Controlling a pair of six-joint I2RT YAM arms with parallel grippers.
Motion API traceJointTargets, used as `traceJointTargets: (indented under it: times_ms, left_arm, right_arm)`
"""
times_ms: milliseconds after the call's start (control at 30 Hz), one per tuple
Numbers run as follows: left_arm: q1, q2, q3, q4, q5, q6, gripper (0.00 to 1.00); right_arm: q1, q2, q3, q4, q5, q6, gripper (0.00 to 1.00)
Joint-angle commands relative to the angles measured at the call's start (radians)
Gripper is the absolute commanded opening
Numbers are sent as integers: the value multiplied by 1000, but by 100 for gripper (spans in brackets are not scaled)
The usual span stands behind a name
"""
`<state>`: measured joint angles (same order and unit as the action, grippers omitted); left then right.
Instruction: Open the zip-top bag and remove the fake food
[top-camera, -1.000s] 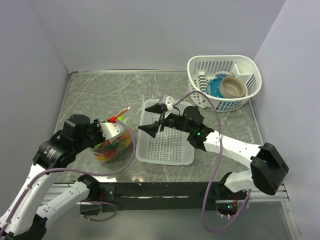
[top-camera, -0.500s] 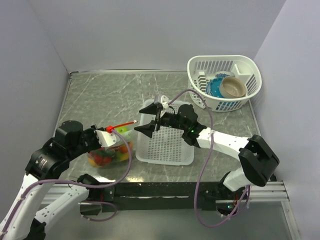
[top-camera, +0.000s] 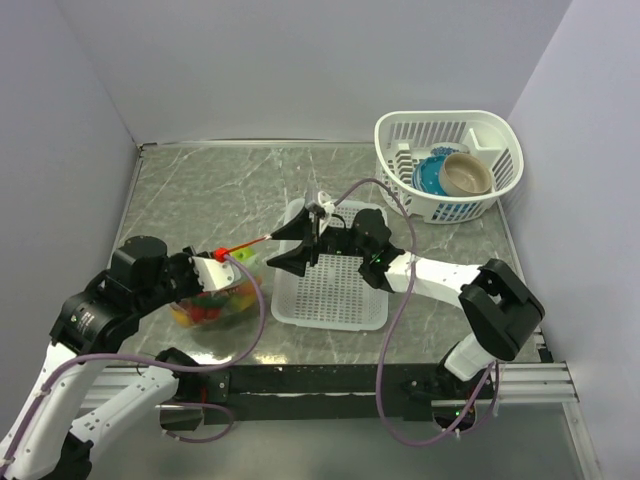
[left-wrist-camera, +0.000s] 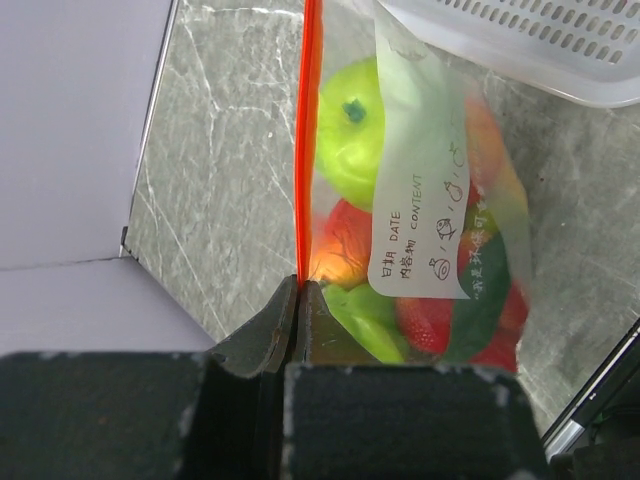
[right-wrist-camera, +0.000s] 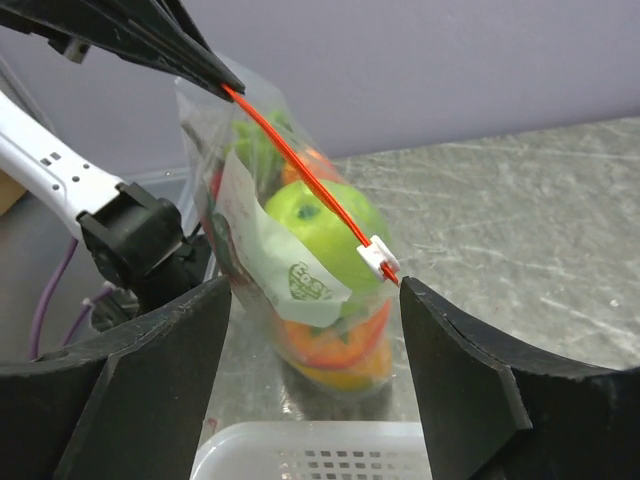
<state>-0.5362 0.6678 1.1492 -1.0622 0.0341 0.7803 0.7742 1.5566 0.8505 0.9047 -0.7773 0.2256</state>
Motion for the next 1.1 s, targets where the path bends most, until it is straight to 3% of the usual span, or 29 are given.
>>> traceJointTargets:
  times_ms: [0,333,500,600,700,733,800,833,967,1033,1067]
  left_arm:
    - [-1,3,63,44,38,-4,1]
    - [-1,21,96,10,70,-27,1]
    - [1,29,113,5,89,-44,1]
    - [-1,35,113,7,90,-50,1]
    - [-1,29,106,14,86,-50,1]
    - [-1,27,101,22,86,-52,1]
    - [-1,23,98,31,84,-55,1]
    - [-1,23,95,40,82,-56,1]
    - [-1,15,77,74,70,-73,2]
    - [-1,7,52,108,50,-107,33]
    - [-1,6,43,146,46,-121,62]
  right_arm:
    - [-12,3,38,83,4,17,77]
    - [-29,54,68,134,53,61,77]
    - [-36,98,84,250,47,147,75]
    - [-38,134,110,313,6,213,62]
    - [-39,154,114,364,-49,267,42]
    - [-39,158,116,367,-75,282,30]
    - [-41,163,113,361,-95,287,17]
    - [-41,164,108,361,-105,290,3]
    - [-49,165,94,373,-129,319,0]
    - [-53,152,93,370,-135,324,0]
    - [-52,145,94,350,-137,319,0]
